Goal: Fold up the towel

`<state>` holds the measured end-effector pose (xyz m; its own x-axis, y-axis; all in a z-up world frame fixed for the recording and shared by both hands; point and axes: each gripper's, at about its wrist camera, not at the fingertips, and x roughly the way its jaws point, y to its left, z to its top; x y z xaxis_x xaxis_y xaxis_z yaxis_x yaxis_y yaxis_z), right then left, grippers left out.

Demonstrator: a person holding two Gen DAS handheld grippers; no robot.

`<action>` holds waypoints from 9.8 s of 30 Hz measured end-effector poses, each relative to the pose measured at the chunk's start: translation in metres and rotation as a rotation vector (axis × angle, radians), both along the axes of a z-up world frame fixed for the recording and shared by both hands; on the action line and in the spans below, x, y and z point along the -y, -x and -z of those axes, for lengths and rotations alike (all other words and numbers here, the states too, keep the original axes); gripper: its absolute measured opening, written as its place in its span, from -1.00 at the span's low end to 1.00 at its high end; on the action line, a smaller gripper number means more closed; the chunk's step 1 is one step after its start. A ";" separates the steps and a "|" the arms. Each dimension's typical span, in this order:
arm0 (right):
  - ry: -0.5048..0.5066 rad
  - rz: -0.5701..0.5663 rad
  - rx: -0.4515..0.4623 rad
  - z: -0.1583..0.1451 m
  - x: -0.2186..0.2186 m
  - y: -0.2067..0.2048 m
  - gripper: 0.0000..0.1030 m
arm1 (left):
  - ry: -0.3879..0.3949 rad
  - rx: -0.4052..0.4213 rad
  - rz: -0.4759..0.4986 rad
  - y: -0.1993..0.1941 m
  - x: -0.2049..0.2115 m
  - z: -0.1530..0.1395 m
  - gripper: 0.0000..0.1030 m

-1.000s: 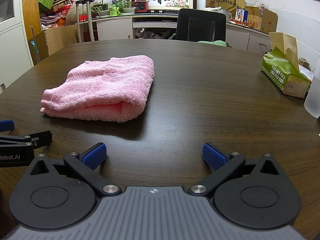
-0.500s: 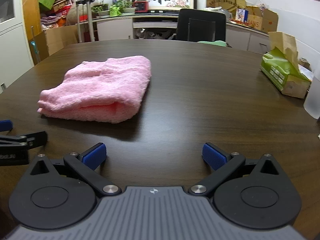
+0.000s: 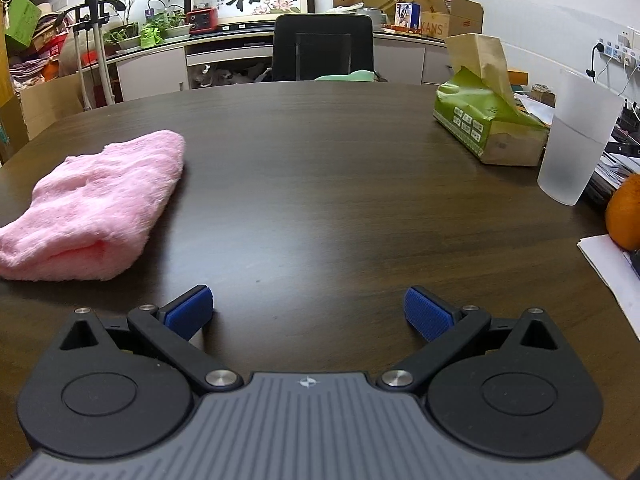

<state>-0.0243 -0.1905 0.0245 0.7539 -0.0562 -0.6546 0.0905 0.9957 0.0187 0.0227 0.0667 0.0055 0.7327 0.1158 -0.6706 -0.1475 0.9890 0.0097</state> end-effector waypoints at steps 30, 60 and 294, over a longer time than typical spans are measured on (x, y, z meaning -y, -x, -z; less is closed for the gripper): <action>0.003 0.167 -0.001 0.004 0.107 0.001 1.00 | -0.010 0.070 -0.129 0.001 -0.061 -0.004 1.00; 0.002 0.167 -0.004 0.004 0.105 0.001 1.00 | -0.015 0.057 -0.134 0.005 -0.071 -0.005 1.00; -0.317 -0.297 0.066 -0.057 -0.025 -0.105 -0.53 | 0.036 0.081 -0.019 -0.038 0.039 -0.023 1.00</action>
<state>0.0811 -0.1651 0.0813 0.7480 0.3652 -0.5543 -0.2105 0.9225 0.3237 0.0606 0.0280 0.0289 0.7827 0.1071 -0.6131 -0.1648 0.9856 -0.0383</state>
